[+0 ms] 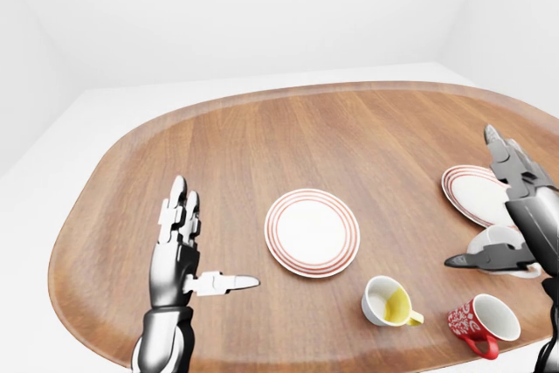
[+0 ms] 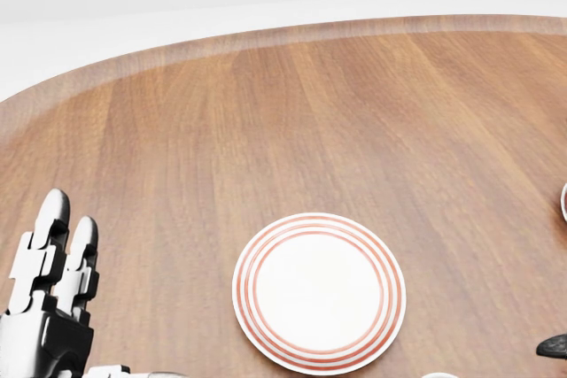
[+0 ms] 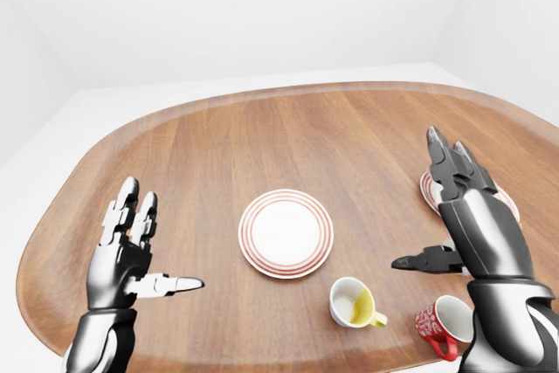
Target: Put the red mug on the left plate.
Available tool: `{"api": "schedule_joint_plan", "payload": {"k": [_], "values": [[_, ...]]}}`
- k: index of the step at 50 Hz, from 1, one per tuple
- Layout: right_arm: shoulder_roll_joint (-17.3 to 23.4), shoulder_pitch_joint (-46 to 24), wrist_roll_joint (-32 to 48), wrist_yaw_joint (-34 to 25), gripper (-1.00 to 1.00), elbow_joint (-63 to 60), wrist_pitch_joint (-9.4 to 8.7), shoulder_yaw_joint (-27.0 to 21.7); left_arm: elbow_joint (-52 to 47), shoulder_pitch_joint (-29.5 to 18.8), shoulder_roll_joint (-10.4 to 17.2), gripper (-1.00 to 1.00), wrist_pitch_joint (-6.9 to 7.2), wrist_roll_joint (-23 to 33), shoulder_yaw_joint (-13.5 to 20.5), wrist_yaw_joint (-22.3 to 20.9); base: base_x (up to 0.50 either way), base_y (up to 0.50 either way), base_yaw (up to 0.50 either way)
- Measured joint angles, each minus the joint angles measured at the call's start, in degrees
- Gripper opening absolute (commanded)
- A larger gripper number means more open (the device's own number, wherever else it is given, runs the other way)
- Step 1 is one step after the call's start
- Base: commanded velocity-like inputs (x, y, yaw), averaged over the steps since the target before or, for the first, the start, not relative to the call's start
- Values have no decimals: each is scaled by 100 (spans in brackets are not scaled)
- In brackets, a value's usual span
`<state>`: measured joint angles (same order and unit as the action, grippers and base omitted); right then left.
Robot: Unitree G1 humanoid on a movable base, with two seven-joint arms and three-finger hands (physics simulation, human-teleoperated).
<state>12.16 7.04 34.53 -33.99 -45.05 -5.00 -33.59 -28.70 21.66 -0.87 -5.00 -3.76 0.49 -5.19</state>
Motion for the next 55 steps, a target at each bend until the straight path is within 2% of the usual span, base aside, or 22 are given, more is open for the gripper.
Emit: {"api": "schedule_joint_plan", "payload": {"k": [11, 19, 27, 33, 42, 55], "values": [[608, 2, 1259, -163, 100, 827, 45, -1212, 24, -53, 4, 100, 0, -4, 37, 57, 0, 0, 0], [878, 142, 1559, -319, 100, 1378, 257, -2065, 78, -136, -16, 100, 0, 50, 86, 153, 0, 0, 0], [1022, 239, 1634, -411, 100, 1692, 418, -2576, 117, -197, -27, 100, 0, 90, 112, 224, 0, 0, 0], [1080, 284, 1609, -487, 100, 1996, 567, -2692, 122, -211, -30, 100, 0, 108, 115, 255, 0, 0, 0], [1135, 367, 1699, -601, 100, 2693, 732, -2465, 63, -155, -41, 100, 0, 129, 123, 295, 0, 0, 0], [959, 618, 1800, -601, 100, 3203, 1000, -2312, 38, -123, -49, 100, 0, 145, 127, 320, 0, 0, 0]]}}
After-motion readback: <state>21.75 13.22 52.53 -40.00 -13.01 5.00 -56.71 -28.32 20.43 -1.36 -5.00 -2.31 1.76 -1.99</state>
